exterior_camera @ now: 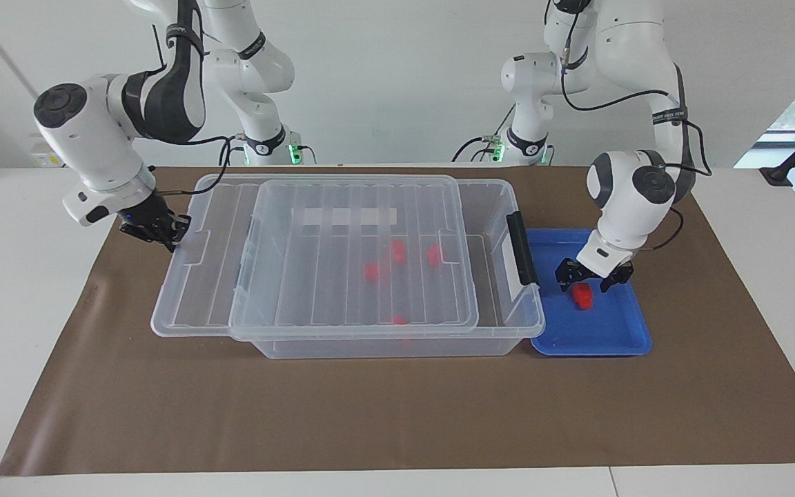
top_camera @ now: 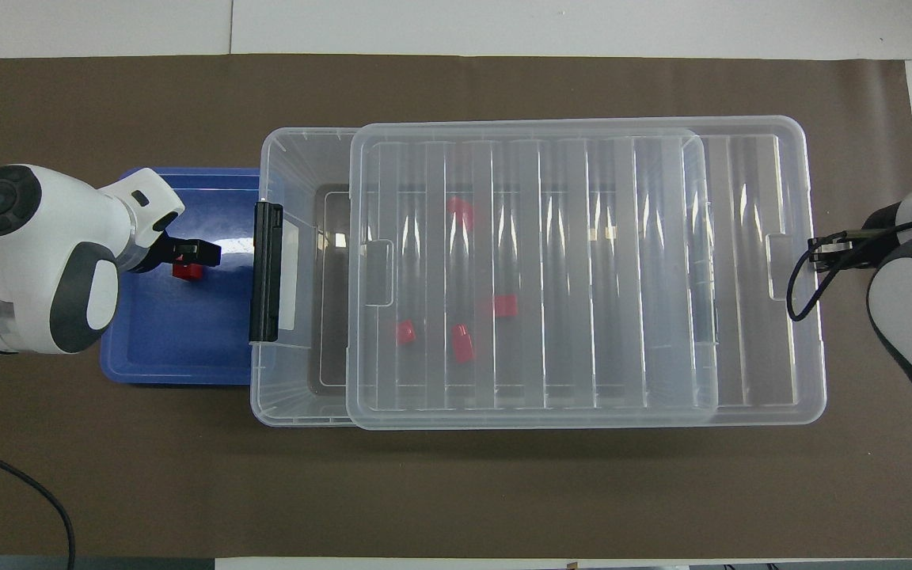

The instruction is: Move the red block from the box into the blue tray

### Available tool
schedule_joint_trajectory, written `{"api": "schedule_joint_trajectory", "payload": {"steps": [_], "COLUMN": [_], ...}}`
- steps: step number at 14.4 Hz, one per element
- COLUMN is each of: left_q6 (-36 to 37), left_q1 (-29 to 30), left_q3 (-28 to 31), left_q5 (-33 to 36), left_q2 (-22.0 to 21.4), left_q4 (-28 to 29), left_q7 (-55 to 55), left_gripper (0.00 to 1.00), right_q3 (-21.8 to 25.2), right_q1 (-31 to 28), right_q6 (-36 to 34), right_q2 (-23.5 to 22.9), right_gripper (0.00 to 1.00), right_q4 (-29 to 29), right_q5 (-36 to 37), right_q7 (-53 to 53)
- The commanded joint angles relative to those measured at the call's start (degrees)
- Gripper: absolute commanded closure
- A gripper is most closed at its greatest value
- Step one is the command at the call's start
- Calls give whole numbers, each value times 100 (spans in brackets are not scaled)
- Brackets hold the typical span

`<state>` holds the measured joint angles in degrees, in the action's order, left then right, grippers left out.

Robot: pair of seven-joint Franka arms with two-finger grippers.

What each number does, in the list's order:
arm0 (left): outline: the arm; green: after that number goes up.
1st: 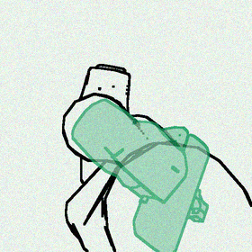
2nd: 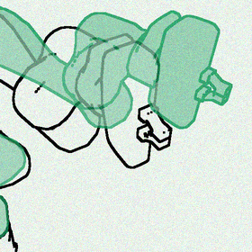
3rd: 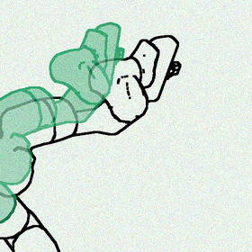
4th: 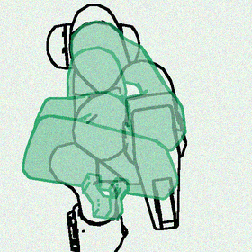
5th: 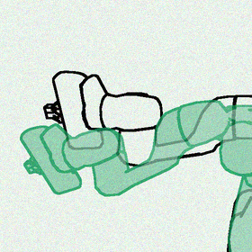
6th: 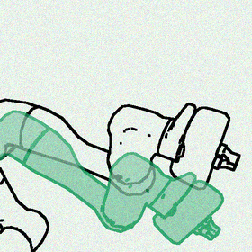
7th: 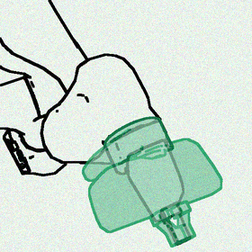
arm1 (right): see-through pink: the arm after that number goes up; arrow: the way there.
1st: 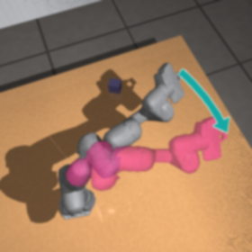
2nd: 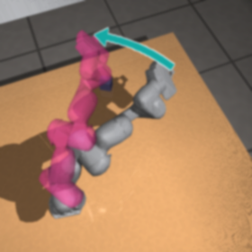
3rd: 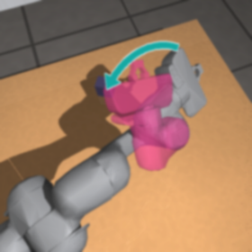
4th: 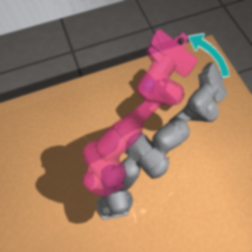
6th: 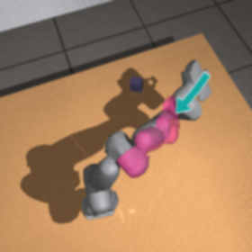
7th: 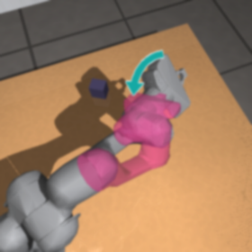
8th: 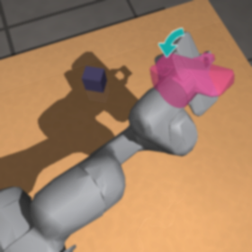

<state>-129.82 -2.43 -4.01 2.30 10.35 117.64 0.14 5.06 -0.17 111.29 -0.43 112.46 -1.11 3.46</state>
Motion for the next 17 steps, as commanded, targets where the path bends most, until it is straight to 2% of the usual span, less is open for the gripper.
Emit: {"api": "schedule_joint_trajectory", "payload": {"steps": [1, 5, 11, 14, 17], "left_q6": [964, 2239, 3102, 3638, 4191], "left_q1": [-12, -56, -56, -56, -56], "left_q3": [-21, -65, -82, -117, -91], "left_q5": [-98, -98, -116, -116, -299], "left_q2": [-375, -533, -1324, -1360, -1220], "left_q4": [-503, -1471, -1683, -2016, -2639], "left_q7": [118, 118, 118, 118, 118], "left_gripper": [0, 0, 0, 0, 0], "right_q3": [-14, -23, -32, -32, -32], "right_q1": [244, 570, 807, 887, 887], "right_q6": [68, 68, 77, 86, 94], "right_q2": [166, 175, 175, 175, 184], "right_gripper": [100, 100, 100, 100, 100], "right_q4": [180, 188, 188, 188, 206], "right_q5": [6, -12, -29, -29, -29], "right_q7": [-511, -899, -1373, -1549, -1576]}}
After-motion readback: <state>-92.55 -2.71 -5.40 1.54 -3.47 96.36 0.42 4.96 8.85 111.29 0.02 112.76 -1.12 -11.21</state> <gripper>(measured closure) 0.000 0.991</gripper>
